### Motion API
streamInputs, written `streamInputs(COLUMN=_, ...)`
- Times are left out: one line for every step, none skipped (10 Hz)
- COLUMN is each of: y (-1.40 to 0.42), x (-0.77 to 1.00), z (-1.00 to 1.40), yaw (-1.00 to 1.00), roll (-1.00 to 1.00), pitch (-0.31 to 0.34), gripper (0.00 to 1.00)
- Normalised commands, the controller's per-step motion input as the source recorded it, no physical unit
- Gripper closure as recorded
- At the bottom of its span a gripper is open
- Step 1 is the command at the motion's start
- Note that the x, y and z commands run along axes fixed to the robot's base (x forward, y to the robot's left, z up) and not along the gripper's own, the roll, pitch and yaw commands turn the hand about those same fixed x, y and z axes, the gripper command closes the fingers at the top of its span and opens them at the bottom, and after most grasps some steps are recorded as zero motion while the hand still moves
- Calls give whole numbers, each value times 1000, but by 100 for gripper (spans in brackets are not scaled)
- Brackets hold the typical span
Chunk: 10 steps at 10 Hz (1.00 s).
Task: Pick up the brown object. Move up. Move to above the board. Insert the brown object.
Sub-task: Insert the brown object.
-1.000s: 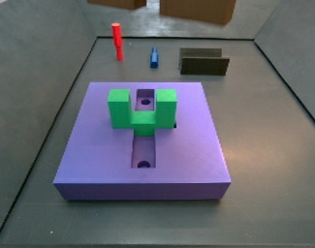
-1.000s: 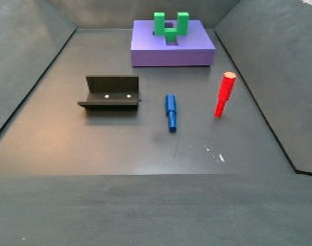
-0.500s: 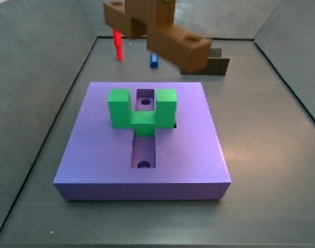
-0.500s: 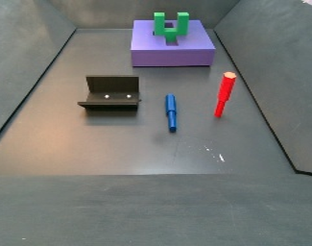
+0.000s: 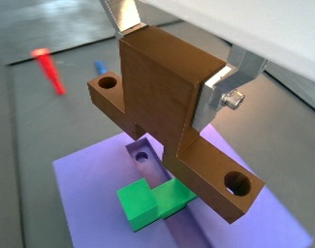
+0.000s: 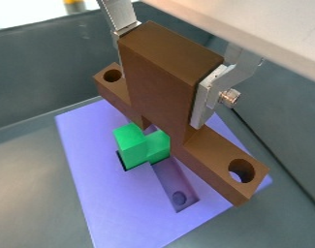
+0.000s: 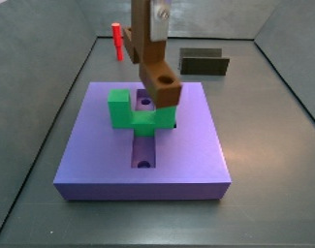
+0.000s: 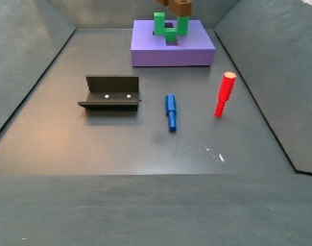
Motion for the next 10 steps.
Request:
streamInputs(y=-26, x=0, z=-243, yaw=-997, roll=-117, pitch=-194, gripper=100)
streamInputs(y=-37, x=0, z=-214, yaw=-957, roll=-157, pitch=-227, gripper=100)
streamInputs(y=-149, x=0, z=-29, yaw=-763, roll=-194, pitch=-236, gripper=100)
streamInputs(y=-283, x=-434, z=0, yaw=-334, roll=-87, pitch=-344, gripper=100)
streamInputs(y=-214, x=-177, z=-117, yaw=0, roll=0, pitch=-140, gripper=100)
streamInputs(y=-111, x=0, z=-160, yaw=9, roll=37, pitch=-41, gripper=100)
streamInputs(y=-171, x=0, z=-174, yaw=0, roll=137, pitch=-9, gripper=100)
streamInputs(y=-237, x=69, z=-186, yaw=0, roll=226, pitch=0, gripper=100)
streamInputs(y=-280, x=137, z=-151, yaw=0, roll=253, pitch=41, gripper=100)
streamInputs(y=-171, x=51, z=-171, yaw=-23, roll=206, pitch=29, gripper=100)
